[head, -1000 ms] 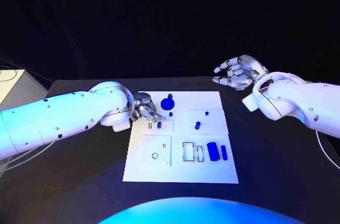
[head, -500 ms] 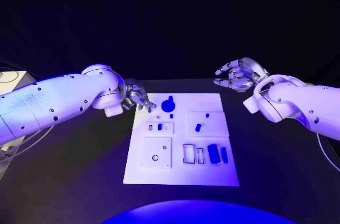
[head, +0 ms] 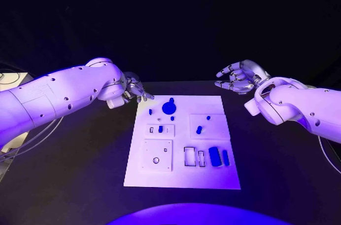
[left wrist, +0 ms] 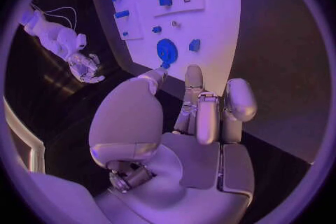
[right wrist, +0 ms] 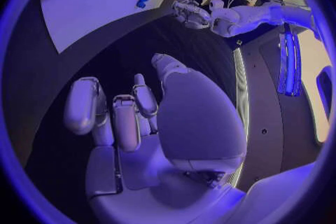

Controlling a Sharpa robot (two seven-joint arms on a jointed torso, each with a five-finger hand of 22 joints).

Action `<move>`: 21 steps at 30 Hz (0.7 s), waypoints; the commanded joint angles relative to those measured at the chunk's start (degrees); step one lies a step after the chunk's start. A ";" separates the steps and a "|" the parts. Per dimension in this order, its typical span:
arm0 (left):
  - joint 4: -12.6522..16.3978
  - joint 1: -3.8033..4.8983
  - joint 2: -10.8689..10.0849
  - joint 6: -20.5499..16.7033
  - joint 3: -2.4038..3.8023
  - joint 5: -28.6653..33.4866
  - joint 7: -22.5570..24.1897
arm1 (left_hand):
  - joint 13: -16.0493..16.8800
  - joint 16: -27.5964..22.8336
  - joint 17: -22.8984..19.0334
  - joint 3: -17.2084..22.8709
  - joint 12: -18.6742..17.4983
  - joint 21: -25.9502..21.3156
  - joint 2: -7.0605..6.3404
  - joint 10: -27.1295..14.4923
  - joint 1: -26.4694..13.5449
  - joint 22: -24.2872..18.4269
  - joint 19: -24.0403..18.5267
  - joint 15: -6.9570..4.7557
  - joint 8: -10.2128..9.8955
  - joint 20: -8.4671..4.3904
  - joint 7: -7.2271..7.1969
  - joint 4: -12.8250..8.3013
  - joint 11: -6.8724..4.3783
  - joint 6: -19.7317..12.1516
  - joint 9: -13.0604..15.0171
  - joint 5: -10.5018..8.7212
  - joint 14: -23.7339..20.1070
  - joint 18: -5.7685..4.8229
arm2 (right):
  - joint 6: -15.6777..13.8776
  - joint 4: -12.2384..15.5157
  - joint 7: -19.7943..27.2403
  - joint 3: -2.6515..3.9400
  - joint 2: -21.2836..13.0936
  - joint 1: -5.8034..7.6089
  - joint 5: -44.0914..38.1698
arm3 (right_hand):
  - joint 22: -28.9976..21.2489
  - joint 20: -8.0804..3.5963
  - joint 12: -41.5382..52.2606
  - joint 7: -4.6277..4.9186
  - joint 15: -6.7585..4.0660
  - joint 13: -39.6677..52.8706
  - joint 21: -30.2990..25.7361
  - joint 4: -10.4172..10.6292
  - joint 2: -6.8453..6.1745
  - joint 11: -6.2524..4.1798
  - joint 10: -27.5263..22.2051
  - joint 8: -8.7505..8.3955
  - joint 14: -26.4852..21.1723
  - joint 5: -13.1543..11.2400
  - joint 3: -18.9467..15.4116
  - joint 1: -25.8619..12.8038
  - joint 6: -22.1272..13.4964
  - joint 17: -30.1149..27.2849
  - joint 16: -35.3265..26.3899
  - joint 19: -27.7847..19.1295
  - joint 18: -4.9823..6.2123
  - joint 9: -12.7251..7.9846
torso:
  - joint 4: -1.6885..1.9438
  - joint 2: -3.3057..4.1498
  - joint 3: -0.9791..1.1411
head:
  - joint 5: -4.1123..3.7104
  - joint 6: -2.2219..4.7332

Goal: Assemble the parts on the task board

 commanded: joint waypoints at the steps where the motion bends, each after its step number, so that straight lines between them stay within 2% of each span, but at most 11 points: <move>1: -1.65 0.10 1.08 2.45 0.02 -0.79 0.79 | -0.11 -0.18 6.36 -0.05 -0.19 -0.23 -0.03 -0.48 0.38 0.09 0.10 0.36 -0.30 0.40 -0.08 0.25 0.03 -0.43 -0.09 0.22 3.37 0.86 | 0.53 0.14 0.79 0.01 0.05 -0.03 -0.06 | 0.12 -0.08 -0.26 -0.05 0.39 -0.08 -0.36 0.09 -0.08 -0.04 -0.15 0.28 2.62 0.16 0.40 -0.42 -0.53 3.98 -0.38 -0.31 1.15 -0.06 | -0.05 0.02 0.01 | 0.03 -0.27; 8: -5.15 0.07 3.39 5.59 -0.35 -1.57 0.41 | -0.19 -0.15 6.39 -0.22 -0.18 -0.27 0.15 -0.51 0.12 0.01 0.06 0.43 -0.32 0.49 -0.05 0.35 0.08 -0.31 -0.22 0.18 3.39 0.88 | 0.48 0.41 0.76 0.02 -0.07 -0.02 -0.07 | 0.12 -0.08 -0.26 -0.05 0.39 -0.08 -0.36 0.09 -0.08 -0.04 -0.15 0.28 2.62 0.16 0.40 -0.42 -0.53 3.98 -0.38 -0.31 1.15 -0.06 | -0.20 0.32 -0.08 | 0.17 -0.10; 10: -5.91 0.03 3.81 6.56 -0.43 -1.89 0.29 | -0.24 -0.10 6.46 -0.31 -0.17 -0.25 0.28 -0.54 -0.05 0.07 0.10 0.46 -0.35 0.54 -0.04 0.39 0.10 -0.28 -0.30 0.16 3.41 0.87 | 0.48 0.49 0.75 0.02 -0.07 -0.02 -0.07 | 0.11 -0.09 -0.21 -0.07 0.37 -0.10 -0.38 0.03 -0.05 -0.06 -0.06 0.34 2.65 0.19 0.48 -0.45 -0.54 4.01 -0.39 -0.26 1.14 -0.06 | -0.24 0.27 -0.03 | 0.29 -0.12; 16: -7.12 -0.03 4.45 8.36 -0.56 -2.69 0.10 | -0.37 -0.10 6.43 -0.61 -0.19 -0.32 0.49 -0.71 -0.54 -0.03 0.04 0.54 -0.45 0.65 0.02 0.40 0.17 -0.27 -0.51 0.12 3.39 0.90 | 0.45 0.47 0.76 0.02 0.07 -0.01 -0.07 | 0.11 -0.09 -0.21 -0.07 0.37 -0.10 -0.38 0.03 -0.05 -0.06 -0.06 0.34 2.65 0.19 0.48 -0.45 -0.54 4.01 -0.39 -0.26 1.14 -0.06 | -0.49 0.42 0.06 | 0.48 -0.09; 21: -7.45 -0.08 4.78 9.03 -0.65 -2.76 0.05 | -0.46 0.04 6.65 -0.96 -0.14 -0.27 0.52 -0.76 -0.97 0.09 0.12 0.59 -0.46 0.72 0.03 0.41 0.21 -0.18 -0.65 0.07 3.45 0.89 | 0.44 0.39 0.79 0.02 0.28 -0.01 -0.07 | 0.11 -0.09 -0.21 -0.07 0.37 -0.10 -0.38 0.03 -0.05 -0.06 -0.06 0.34 2.65 0.19 0.48 -0.45 -0.54 4.01 -0.39 -0.26 1.14 -0.06 | -0.39 0.47 -0.02 | 0.37 -0.08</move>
